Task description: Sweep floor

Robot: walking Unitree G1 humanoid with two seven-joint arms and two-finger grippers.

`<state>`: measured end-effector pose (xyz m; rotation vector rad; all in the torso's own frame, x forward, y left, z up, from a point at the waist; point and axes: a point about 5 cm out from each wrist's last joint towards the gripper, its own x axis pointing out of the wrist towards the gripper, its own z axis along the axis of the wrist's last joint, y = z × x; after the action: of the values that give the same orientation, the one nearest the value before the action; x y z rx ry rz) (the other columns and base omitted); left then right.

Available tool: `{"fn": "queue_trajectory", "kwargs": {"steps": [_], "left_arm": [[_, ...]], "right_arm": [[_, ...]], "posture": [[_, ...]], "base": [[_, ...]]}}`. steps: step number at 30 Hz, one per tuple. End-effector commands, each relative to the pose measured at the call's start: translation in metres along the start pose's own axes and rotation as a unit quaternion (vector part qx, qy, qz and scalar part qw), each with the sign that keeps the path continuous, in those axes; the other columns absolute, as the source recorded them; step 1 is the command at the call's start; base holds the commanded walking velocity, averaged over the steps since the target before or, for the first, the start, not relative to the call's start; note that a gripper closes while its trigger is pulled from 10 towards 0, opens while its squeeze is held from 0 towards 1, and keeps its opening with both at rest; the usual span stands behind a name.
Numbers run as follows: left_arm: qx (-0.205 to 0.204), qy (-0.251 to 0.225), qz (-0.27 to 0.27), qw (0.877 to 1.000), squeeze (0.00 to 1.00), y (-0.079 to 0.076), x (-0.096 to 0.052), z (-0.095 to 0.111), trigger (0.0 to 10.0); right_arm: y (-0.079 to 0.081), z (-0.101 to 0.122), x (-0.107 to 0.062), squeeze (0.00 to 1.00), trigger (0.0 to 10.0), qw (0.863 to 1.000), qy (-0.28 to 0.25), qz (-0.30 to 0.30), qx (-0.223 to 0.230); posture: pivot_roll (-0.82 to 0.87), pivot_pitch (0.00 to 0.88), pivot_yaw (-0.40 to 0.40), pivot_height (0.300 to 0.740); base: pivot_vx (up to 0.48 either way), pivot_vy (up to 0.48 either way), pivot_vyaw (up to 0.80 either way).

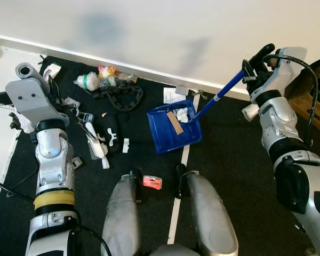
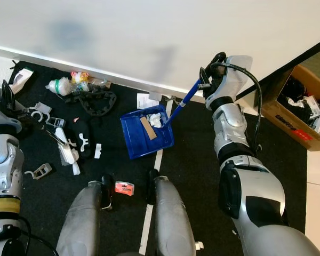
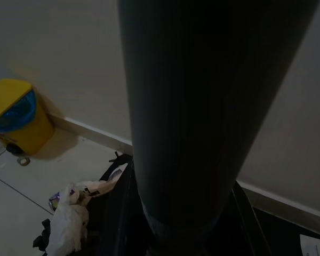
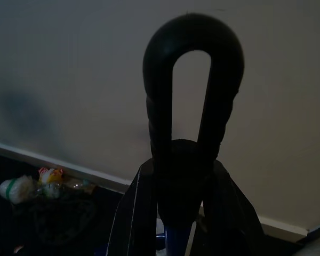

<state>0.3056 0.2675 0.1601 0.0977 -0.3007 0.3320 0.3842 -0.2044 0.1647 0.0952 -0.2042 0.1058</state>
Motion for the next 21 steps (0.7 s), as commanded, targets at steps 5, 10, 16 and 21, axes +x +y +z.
{"fn": "queue_trajectory", "kwargs": {"steps": [5, 10, 16, 21], "left_arm": [[-0.004, 0.065, -0.016, 0.998, 0.0, -0.013, -0.018, -0.032, 10.0], [-0.011, 0.073, -0.03, 0.997, 0.0, -0.027, -0.022, -0.039, 10.0], [-0.01, 0.068, -0.047, 0.997, 0.0, -0.037, -0.018, -0.04, 10.0], [-0.01, 0.066, -0.048, 0.997, 0.0, -0.039, -0.014, -0.04, 10.0]], "right_arm": [[-0.012, -0.012, -0.013, 0.0, 10.0, 0.998, 0.003, -0.061, 0.002], [-0.005, -0.03, -0.019, 0.0, 10.0, 0.996, 0.04, -0.079, 0.009], [0.002, -0.035, -0.019, 0.0, 10.0, 0.99, 0.054, -0.126, 0.009], [0.007, -0.039, -0.024, 0.0, 10.0, 0.993, 0.042, -0.107, -0.015]], "posture": [[0.09, 0.247, -0.098, 0.74], [0.07, 0.172, -0.073, 0.74], [0.05, 0.126, -0.056, 0.74], [0.05, 0.116, -0.054, 0.74]], "base": [[0.0, 0.0, 0.0], [0.0, 0.0, 0.0], [0.0, 0.0, 0.0], [0.0, 0.0, 0.0]]}}
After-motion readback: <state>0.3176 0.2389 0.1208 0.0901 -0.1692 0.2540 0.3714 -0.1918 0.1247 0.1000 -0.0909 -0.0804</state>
